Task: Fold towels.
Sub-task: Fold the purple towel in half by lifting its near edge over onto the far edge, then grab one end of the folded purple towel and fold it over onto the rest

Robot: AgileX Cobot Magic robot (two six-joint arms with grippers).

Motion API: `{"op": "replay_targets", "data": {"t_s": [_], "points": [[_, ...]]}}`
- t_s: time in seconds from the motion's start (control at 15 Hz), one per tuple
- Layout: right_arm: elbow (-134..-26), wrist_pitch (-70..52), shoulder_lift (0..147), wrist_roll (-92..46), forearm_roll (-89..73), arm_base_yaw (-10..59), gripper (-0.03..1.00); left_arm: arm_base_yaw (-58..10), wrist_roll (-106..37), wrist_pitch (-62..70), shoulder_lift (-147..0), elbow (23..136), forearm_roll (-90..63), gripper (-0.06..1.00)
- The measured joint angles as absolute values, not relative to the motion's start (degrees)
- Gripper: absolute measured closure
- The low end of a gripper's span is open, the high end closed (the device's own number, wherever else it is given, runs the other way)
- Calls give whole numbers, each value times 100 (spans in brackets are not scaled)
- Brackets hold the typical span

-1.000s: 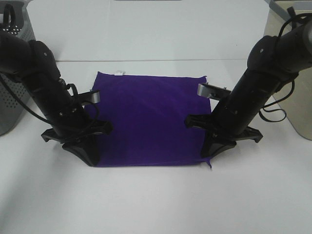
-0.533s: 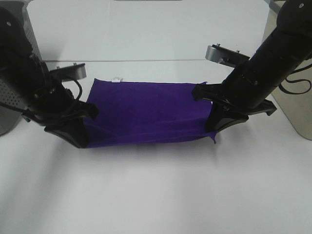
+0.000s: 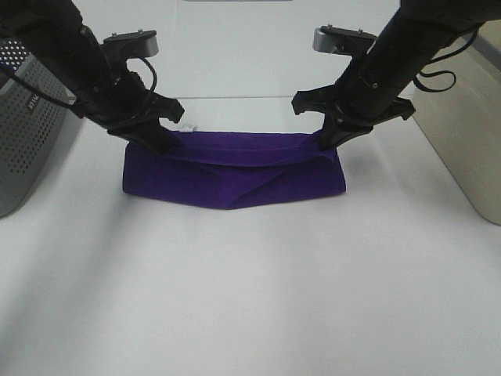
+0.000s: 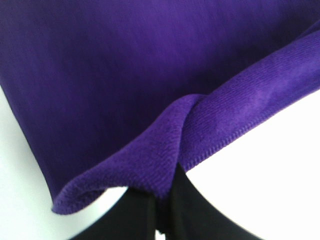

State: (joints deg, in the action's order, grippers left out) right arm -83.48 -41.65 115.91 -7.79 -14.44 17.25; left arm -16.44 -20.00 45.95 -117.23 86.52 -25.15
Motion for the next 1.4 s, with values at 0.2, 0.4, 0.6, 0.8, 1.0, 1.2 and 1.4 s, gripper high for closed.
{"op": "replay_targets", "data": {"t_s": [0.2, 0.4, 0.6, 0.8, 1.0, 1.2, 1.4], "points": [[-9299, -4171, 12290, -607, -1289, 1616, 94, -1639, -1977, 4544, -12490, 9832, -2269, 94], [-10222, -4171, 12869, -550, -1169, 1507, 94, -1616, -1805, 4452, -13092, 10577, -1879, 94], [-10451, -4171, 13184, -544, -1140, 1507, 94, -1558, -1759, 4366, -13442, 10835, -1776, 94], [-10462, -4171, 13327, -533, -1060, 1507, 74, -1541, -1748, 4320, -13470, 10846, -1759, 78], [-10474, -4297, 13327, -533, -922, 1507, 26, -1530, -1570, 4446, -13516, 10858, -1673, 24], [-10479, -5059, 12937, -533, -831, 1507, 14, -1444, -1518, 5174, -13516, 10858, -1536, 5], [-10479, -5466, 12611, -533, -825, 1507, 14, -911, -1587, 5437, -13562, 10863, -1788, 5]]}}
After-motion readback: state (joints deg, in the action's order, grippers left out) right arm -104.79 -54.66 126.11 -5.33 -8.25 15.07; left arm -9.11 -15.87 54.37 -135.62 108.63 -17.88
